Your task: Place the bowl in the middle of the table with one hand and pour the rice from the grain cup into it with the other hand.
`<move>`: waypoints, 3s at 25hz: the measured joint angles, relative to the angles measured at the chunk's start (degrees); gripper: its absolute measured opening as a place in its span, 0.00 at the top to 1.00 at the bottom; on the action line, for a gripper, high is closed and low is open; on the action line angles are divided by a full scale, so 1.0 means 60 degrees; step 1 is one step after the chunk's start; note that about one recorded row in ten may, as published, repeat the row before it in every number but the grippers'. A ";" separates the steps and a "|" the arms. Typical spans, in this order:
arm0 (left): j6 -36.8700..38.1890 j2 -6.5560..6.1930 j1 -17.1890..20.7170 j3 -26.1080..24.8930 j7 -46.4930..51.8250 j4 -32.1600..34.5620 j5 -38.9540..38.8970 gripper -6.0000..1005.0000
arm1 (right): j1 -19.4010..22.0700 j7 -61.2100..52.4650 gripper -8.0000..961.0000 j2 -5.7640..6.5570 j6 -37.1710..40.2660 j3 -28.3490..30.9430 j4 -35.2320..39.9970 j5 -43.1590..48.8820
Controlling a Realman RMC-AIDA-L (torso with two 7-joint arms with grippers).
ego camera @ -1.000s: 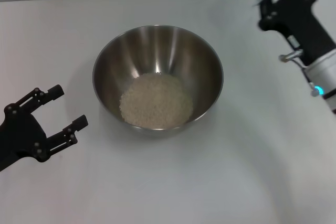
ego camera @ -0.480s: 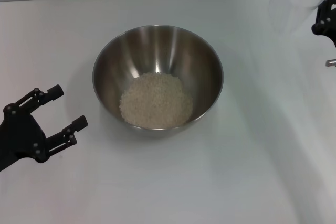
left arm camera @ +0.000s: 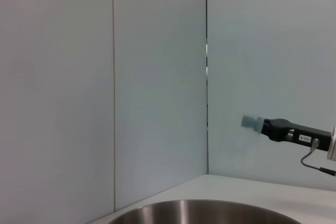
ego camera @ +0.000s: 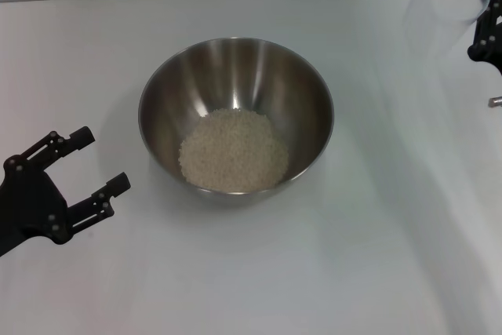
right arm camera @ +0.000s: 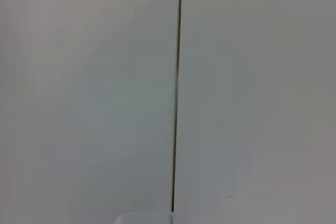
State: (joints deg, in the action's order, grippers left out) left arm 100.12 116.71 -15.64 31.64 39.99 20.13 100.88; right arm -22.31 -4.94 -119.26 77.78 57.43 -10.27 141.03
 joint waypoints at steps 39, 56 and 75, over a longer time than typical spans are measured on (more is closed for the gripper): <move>0.0121 -0.0015 -0.0009 0.0069 0.0000 0.0000 0.0032 0.20 | -0.0254 -0.0147 0.96 -0.0060 -0.3552 -0.0915 -0.0177 0.0094; 0.0291 -0.0015 0.0060 0.0011 0.0097 0.0104 0.0014 0.20 | -0.0168 -0.0741 0.63 -0.0004 -0.3651 -0.1413 -0.0091 0.0093; 0.0318 -0.0027 0.0164 0.0019 0.0093 0.0120 0.0033 0.20 | 0.0800 -0.0770 0.63 0.0001 -0.2107 -0.1531 -0.0167 0.0213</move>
State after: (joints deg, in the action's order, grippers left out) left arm 102.02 116.55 -14.66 31.75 40.55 20.84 101.07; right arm -17.51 -9.57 -119.26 65.14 48.25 -11.27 142.31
